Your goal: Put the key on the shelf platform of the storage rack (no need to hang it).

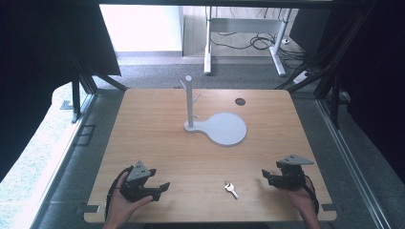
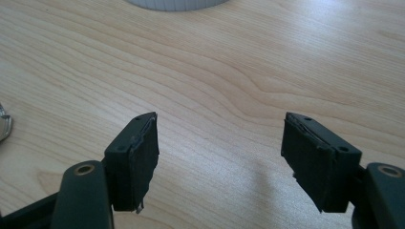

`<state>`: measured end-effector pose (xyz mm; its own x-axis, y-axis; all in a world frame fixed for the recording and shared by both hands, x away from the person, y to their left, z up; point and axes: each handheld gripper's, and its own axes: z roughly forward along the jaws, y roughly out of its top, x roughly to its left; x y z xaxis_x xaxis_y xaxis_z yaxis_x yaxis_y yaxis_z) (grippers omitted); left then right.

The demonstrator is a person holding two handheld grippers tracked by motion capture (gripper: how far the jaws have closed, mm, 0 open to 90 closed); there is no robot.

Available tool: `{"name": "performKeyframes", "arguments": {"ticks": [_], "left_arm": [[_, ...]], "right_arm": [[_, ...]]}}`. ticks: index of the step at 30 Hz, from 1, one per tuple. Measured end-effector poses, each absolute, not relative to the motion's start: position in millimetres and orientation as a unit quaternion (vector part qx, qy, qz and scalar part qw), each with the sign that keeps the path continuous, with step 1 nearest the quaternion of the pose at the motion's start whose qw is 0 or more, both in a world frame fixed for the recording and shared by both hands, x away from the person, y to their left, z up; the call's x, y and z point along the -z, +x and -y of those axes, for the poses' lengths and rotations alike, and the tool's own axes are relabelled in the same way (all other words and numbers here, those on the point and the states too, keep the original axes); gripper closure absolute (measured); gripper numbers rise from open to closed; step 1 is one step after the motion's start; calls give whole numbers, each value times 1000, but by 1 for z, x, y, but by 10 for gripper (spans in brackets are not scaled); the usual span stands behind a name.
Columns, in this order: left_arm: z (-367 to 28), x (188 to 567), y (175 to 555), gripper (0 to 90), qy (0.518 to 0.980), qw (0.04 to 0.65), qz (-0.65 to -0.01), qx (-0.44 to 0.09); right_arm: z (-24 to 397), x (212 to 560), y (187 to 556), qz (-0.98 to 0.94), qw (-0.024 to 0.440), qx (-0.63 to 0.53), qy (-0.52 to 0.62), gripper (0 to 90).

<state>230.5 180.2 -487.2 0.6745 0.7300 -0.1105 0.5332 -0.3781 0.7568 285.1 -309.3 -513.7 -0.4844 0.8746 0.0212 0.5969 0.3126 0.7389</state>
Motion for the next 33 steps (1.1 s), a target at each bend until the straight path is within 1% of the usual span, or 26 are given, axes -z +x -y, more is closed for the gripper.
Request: {"name": "performKeyframes", "arguments": {"ticks": [13,21,33], "left_arm": [[-180,489,231,273,821,403,-387,-120],[-180,488,230,273,821,404,-386,-120],[-180,491,234,274,822,402,-387,-115]], "right_arm": [[313,513,286,-790,186,-354,465,336],[311,512,285,-799,187,-345,456,357],[305,510,292,-826,161,-314,439,402]]}}
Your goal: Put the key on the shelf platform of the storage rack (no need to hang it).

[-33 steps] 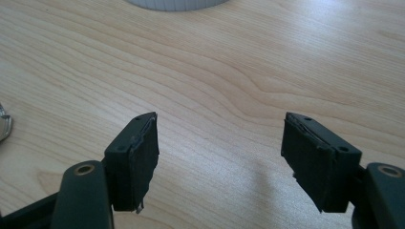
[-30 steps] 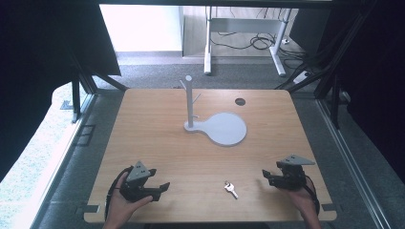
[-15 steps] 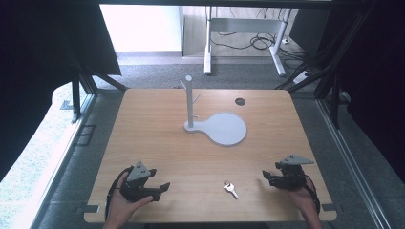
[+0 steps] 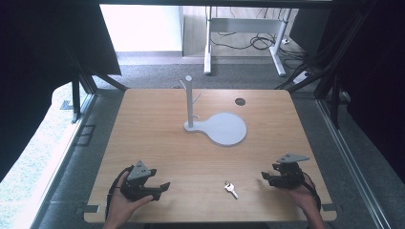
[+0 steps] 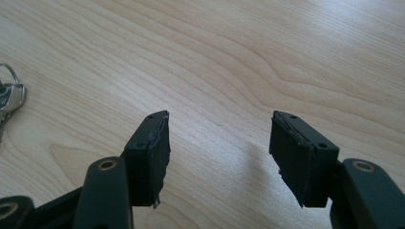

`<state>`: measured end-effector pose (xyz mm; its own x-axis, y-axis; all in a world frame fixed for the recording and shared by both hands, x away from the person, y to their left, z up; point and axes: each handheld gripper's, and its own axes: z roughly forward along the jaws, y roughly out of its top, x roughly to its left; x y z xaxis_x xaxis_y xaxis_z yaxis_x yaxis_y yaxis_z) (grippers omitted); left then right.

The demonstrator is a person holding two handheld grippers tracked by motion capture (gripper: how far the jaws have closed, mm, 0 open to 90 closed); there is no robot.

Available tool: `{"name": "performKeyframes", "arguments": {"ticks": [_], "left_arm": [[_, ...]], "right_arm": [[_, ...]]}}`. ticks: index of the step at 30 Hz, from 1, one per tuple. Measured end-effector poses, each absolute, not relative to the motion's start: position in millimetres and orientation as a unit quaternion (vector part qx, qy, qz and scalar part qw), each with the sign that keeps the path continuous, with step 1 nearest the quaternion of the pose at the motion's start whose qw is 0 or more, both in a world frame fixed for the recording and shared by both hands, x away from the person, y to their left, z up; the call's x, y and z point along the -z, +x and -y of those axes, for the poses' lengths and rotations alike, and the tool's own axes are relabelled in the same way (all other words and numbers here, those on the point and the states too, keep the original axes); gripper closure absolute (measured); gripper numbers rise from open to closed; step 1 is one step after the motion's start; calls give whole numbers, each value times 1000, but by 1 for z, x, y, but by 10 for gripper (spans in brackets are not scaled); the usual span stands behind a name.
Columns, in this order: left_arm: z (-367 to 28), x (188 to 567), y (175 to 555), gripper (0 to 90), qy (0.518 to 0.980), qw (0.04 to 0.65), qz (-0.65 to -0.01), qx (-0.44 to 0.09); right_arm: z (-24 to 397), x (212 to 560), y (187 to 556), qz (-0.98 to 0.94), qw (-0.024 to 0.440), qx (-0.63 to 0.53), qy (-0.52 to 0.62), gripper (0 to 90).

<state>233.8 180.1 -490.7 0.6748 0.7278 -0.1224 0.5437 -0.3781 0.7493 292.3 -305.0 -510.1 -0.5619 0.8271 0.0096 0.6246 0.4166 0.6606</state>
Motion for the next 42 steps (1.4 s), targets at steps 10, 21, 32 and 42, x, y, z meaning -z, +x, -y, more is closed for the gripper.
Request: {"name": "performKeyframes", "arguments": {"ticks": [10,21,32,42], "left_arm": [[-177,491,233,273,824,403,-383,-110],[-176,491,234,273,827,400,-380,-108],[-175,492,234,273,826,400,-382,-106],[-175,492,234,274,827,400,-381,-107]], "right_arm": [[292,481,299,-843,151,-300,419,454],[277,453,304,-873,125,-264,390,482],[261,441,311,-892,99,-234,374,498],[236,438,318,-913,85,-191,351,497]]}}
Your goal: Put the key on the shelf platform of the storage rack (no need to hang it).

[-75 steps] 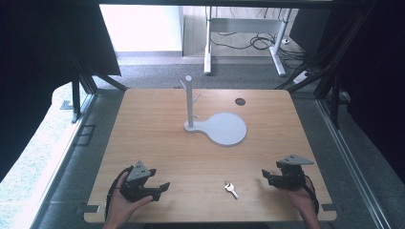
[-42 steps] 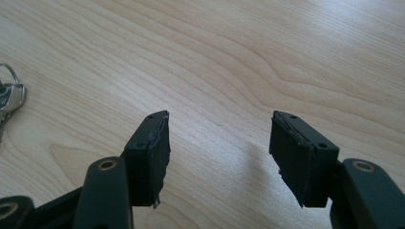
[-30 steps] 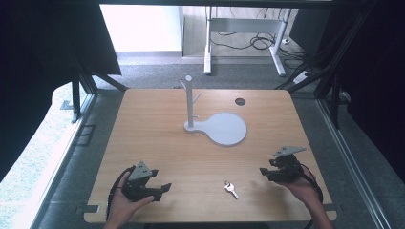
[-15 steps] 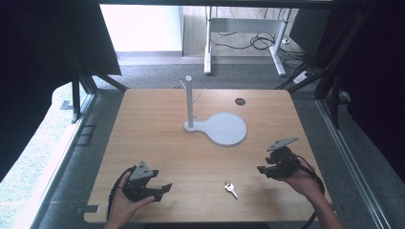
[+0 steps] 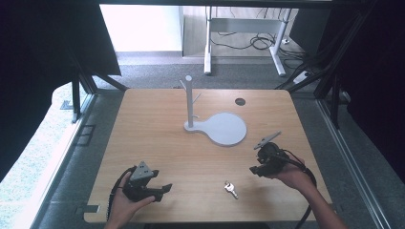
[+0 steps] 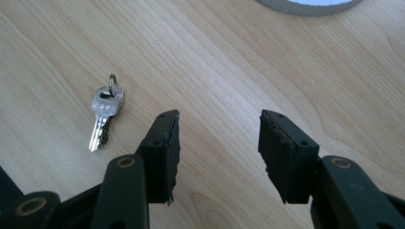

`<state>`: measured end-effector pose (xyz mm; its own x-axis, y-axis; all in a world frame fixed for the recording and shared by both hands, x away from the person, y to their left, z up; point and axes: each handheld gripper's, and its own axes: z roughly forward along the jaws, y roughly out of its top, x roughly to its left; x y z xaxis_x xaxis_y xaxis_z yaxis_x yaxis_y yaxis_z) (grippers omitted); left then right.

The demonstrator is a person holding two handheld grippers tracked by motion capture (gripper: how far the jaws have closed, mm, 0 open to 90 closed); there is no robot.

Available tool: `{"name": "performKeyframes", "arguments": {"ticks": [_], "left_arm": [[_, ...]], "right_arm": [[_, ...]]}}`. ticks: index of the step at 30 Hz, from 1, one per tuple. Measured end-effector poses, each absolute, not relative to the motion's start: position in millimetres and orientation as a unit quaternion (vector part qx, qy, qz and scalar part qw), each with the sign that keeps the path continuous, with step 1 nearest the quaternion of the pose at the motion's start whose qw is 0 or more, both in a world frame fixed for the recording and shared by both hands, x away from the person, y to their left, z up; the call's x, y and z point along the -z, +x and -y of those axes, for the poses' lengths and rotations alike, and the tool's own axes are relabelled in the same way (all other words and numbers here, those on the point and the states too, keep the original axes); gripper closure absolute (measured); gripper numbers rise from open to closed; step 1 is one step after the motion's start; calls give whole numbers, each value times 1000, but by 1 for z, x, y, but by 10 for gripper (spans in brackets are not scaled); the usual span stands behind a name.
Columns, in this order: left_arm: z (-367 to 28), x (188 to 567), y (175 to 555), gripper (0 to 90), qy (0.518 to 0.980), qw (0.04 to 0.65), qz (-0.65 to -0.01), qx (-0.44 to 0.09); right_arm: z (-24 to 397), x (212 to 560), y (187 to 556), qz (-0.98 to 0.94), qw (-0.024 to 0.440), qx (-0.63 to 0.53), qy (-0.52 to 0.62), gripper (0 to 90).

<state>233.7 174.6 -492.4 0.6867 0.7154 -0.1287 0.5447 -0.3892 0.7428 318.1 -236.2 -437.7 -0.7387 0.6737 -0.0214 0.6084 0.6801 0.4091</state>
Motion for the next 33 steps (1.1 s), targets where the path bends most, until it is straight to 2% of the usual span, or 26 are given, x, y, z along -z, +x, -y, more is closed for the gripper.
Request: {"name": "performKeyframes", "arguments": {"ticks": [21,33], "left_arm": [[-173,491,233,273,827,401,-379,-106],[-174,492,233,274,828,400,-378,-105]], "right_arm": [[201,437,327,-928,69,-151,332,503],[182,446,331,-935,44,-137,324,549]]}}
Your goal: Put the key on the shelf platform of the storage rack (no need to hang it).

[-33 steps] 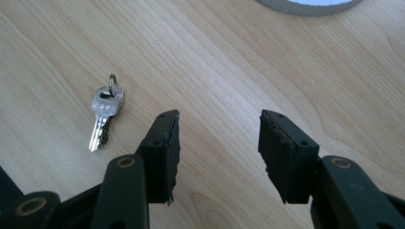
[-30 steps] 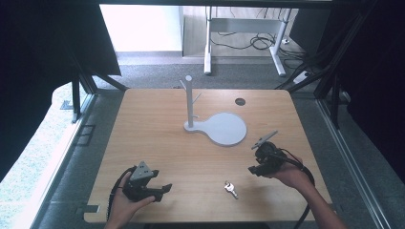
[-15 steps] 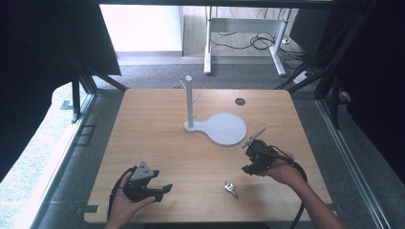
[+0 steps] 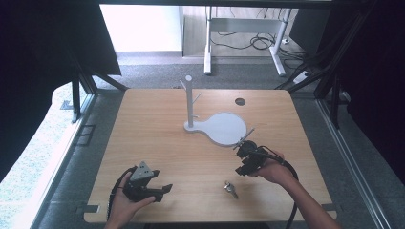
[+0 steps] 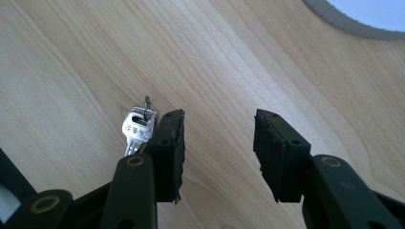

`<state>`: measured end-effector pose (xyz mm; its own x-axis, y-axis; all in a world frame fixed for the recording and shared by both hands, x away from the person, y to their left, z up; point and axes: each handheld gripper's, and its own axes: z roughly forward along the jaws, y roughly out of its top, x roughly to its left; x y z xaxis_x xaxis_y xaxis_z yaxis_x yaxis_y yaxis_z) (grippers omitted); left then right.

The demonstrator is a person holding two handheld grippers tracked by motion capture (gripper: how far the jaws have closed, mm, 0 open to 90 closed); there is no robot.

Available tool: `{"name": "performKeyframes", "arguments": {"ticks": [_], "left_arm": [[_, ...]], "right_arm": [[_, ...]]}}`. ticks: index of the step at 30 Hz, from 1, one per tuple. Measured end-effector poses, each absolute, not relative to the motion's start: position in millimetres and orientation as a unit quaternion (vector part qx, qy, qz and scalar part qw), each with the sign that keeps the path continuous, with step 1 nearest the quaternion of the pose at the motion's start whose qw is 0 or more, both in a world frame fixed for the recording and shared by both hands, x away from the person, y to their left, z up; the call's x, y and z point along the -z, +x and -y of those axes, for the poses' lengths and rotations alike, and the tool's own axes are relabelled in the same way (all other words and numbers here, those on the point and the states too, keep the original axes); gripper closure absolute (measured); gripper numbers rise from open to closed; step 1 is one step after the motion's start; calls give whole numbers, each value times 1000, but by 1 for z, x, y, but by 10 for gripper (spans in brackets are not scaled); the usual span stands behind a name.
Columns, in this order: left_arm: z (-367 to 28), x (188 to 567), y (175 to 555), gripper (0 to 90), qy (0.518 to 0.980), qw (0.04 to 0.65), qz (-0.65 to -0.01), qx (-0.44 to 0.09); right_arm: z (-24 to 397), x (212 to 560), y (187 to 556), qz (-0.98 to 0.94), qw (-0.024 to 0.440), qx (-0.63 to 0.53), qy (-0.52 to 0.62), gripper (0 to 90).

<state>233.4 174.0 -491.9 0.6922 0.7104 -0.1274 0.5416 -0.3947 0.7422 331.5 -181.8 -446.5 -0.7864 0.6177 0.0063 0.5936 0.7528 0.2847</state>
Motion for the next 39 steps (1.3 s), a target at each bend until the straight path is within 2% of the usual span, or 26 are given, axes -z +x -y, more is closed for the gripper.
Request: {"name": "performKeyframes", "arguments": {"ticks": [19,39], "left_arm": [[-175,491,233,274,826,404,-380,-106],[-177,491,233,273,824,404,-382,-106]], "right_arm": [[160,464,326,-943,6,-130,306,623],[141,480,323,-951,-9,-112,288,711]]}}
